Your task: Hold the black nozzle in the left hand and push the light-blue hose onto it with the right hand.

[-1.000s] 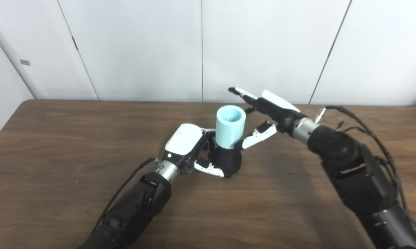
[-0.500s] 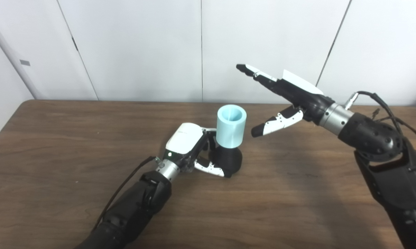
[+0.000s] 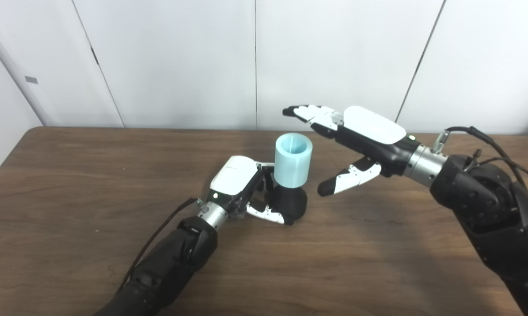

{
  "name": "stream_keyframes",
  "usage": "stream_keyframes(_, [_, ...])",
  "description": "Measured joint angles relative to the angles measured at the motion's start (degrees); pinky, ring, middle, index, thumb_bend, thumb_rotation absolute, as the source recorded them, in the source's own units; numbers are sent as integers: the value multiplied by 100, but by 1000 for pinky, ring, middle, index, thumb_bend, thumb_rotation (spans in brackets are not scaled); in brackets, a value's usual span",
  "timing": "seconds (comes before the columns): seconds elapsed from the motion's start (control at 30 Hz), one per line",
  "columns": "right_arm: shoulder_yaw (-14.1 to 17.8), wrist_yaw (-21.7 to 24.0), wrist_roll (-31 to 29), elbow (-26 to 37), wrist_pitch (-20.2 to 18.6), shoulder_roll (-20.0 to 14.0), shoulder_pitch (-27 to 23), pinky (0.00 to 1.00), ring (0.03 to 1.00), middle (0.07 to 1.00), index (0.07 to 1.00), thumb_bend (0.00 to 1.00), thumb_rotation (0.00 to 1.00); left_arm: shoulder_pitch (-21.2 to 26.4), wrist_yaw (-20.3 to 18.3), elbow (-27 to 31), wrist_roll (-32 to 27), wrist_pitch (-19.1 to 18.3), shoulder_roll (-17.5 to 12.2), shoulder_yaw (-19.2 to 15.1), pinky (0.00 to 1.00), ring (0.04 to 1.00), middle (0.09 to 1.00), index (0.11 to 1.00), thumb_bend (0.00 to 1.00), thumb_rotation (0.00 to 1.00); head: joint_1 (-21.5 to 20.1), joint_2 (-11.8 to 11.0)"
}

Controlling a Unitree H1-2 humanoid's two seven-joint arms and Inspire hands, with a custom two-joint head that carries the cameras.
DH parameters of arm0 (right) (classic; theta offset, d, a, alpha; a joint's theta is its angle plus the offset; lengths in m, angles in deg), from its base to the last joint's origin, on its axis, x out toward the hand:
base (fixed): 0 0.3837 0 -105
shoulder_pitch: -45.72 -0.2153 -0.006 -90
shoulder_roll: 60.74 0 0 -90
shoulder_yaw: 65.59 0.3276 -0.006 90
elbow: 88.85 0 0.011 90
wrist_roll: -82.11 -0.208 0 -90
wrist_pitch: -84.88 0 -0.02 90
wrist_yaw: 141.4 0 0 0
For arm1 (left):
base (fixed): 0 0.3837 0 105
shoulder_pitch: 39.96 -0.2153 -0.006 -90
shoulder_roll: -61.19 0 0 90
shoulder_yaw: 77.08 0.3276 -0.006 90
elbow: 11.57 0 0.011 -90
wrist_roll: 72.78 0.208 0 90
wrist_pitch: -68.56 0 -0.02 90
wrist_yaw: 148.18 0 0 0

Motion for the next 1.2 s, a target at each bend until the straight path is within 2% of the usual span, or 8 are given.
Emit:
stream_keyframes(0.17, [-325,270,439,-28,177,-109,-17,1000,1000,1000,1000,889,993,1,0,-1,0,0,0,0,303,416,438,502,525,0,-18,0])
stream_keyframes(0.43, [-400,256,789,-67,511,-160,-81,1000,1000,1000,1000,918,1000,0,0,-3,0,-4,0,0,307,417,434,506,525,0,9,17])
stream_keyframes(0.87, [-607,389,840,-190,484,-197,-270,1000,1000,1000,998,907,999,-2,-1,-3,-5,-14,0,-2,301,409,432,506,524,0,53,79])
stream_keyframes(1.2, [-741,303,984,-180,538,-284,-268,949,984,996,981,885,932,-7,-10,1,-5,-44,0,-4,299,412,441,503,525,0,70,114])
